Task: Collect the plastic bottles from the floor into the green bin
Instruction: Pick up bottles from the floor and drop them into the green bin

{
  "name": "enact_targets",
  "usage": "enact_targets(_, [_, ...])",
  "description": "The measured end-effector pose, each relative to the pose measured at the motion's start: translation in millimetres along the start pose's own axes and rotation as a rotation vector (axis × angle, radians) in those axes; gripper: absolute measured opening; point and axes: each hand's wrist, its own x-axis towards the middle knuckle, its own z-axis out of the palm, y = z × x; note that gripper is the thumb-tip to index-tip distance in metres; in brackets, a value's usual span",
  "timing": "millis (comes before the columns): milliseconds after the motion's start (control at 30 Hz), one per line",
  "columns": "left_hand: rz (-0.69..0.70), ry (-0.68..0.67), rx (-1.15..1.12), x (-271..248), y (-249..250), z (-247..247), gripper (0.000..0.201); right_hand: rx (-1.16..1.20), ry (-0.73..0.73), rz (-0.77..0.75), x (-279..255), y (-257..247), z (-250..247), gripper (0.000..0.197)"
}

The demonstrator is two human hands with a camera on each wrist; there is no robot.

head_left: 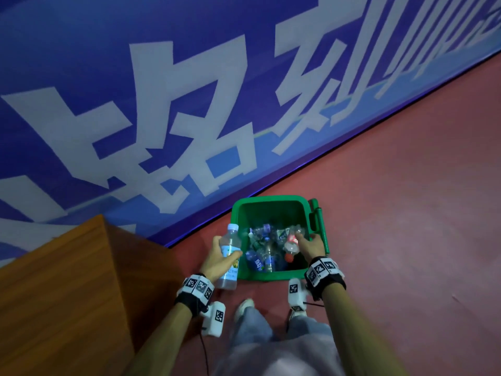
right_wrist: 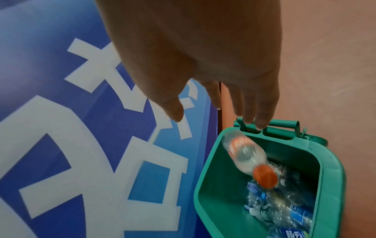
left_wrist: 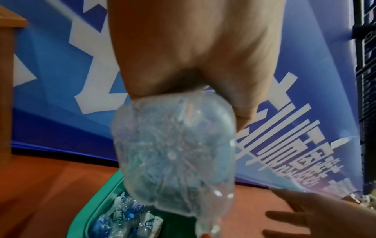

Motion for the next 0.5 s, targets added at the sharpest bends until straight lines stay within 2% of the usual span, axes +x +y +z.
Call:
enact_targets(67, [-0.010, -0.042, 0.023, 15.8, 5.8, 1.4, 0.058, -0.022, 0.020, -0.020, 10.5, -8.8, 1.1, 0.052])
enact_targets(200, [-0.033, -0.156, 0.148, 58.9, 21.0, 9.8, 0.063, 0.001, 0.067, -0.043, 55.3, -5.0, -7.6, 0.048])
enact_targets(300, [-0.022, -0.215, 0.236, 102.7, 24.8, 25.8, 0.067, 0.014, 0.146, -0.042, 32.0, -31.2, -31.9, 0.040])
enact_targets(367, [-0.026, -0.244, 0.349, 130.3, 27.9, 40.8, 0.078, 0.013, 0.186, -0.060, 16.9, -40.0, -48.5, 0.026])
enact_targets(500, [-0.012, -0.285, 0.513, 165.6, 35.9, 75.4, 0.110, 0.101, 0.294, -0.095, -7.3, -24.4, -75.3, 0.017])
